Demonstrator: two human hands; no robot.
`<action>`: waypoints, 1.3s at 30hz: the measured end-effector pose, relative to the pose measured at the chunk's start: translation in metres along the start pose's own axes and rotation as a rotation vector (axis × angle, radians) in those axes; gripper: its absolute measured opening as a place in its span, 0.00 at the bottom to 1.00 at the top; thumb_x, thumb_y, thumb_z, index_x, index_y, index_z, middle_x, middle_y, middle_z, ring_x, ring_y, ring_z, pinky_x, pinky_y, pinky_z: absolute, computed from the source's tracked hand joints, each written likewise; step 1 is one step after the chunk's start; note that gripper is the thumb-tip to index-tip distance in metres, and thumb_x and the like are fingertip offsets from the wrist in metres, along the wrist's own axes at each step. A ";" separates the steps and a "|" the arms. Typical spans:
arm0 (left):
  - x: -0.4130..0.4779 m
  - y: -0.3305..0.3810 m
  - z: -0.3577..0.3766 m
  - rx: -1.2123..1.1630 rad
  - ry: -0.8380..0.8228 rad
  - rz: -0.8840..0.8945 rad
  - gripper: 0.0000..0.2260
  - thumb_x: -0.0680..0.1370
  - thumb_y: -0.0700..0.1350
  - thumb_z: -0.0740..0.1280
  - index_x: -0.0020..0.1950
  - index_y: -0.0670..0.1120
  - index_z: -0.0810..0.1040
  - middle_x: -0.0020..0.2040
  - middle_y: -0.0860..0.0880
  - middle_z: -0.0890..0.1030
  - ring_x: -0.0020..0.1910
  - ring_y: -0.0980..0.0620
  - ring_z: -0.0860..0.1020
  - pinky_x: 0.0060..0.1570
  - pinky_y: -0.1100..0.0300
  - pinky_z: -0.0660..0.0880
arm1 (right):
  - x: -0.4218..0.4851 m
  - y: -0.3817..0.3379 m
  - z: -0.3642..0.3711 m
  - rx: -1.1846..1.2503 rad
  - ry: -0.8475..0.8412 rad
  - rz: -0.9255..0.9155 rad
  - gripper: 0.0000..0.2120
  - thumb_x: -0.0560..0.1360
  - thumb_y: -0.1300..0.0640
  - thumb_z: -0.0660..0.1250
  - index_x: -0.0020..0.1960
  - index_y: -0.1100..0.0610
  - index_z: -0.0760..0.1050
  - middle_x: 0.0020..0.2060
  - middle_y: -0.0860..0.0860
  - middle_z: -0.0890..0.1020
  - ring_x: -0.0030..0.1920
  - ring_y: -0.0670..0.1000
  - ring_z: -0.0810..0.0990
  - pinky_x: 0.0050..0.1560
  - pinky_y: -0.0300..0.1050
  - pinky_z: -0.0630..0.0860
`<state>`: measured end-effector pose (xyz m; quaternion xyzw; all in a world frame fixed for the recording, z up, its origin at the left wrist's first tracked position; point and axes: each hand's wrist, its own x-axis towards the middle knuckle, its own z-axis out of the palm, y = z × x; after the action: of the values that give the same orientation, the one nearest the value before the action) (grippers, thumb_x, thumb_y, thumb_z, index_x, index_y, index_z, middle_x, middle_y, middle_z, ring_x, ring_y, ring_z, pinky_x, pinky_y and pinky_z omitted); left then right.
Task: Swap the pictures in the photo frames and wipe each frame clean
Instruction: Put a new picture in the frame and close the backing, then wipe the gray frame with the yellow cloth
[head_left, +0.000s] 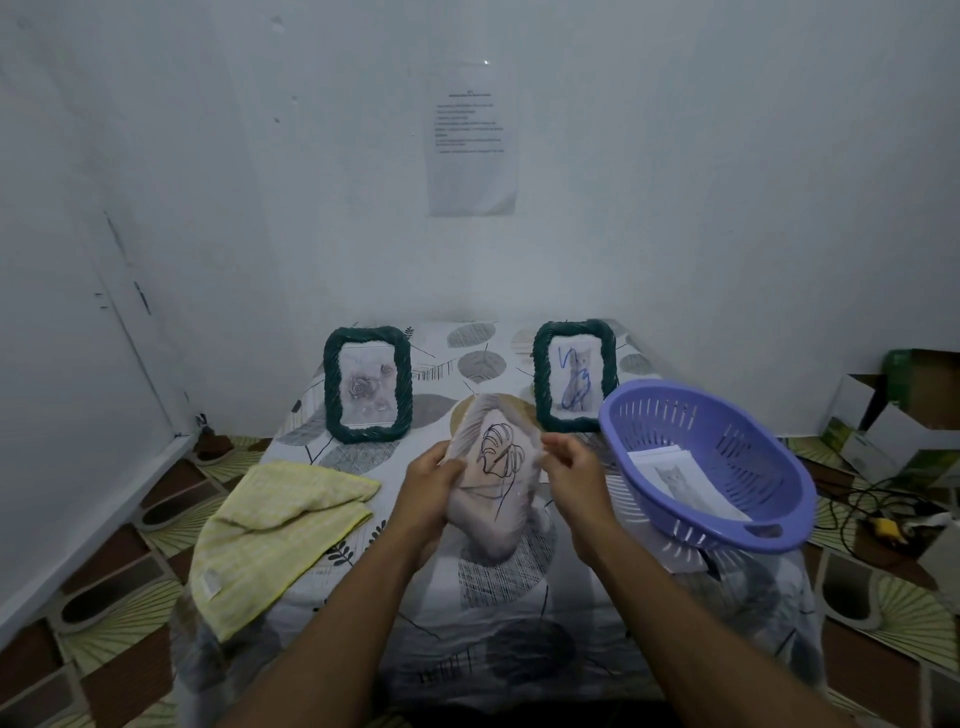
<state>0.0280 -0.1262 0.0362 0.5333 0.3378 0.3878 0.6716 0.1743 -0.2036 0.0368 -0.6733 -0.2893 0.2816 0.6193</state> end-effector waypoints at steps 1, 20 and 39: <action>-0.001 -0.003 -0.004 -0.048 0.003 -0.003 0.11 0.77 0.33 0.59 0.53 0.39 0.80 0.48 0.37 0.83 0.45 0.41 0.81 0.48 0.49 0.78 | 0.000 0.005 0.000 -0.031 0.022 0.009 0.12 0.79 0.61 0.62 0.61 0.52 0.74 0.59 0.49 0.77 0.56 0.49 0.76 0.48 0.42 0.73; 0.036 -0.025 -0.142 1.381 0.220 0.344 0.17 0.76 0.48 0.58 0.55 0.40 0.80 0.55 0.40 0.81 0.55 0.40 0.77 0.56 0.48 0.73 | 0.002 0.029 0.011 0.340 -0.042 0.271 0.13 0.77 0.69 0.60 0.58 0.59 0.76 0.48 0.62 0.84 0.46 0.62 0.84 0.40 0.51 0.81; 0.011 -0.037 -0.047 1.317 -0.104 0.767 0.19 0.81 0.51 0.55 0.69 0.48 0.73 0.71 0.49 0.71 0.71 0.48 0.67 0.67 0.50 0.68 | -0.006 0.012 0.024 0.382 -0.097 0.120 0.11 0.80 0.65 0.58 0.57 0.57 0.75 0.48 0.56 0.85 0.47 0.58 0.84 0.48 0.53 0.81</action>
<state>-0.0019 -0.1000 -0.0100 0.9213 0.2583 0.2867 0.0480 0.1526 -0.1930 0.0233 -0.5453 -0.2195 0.4000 0.7031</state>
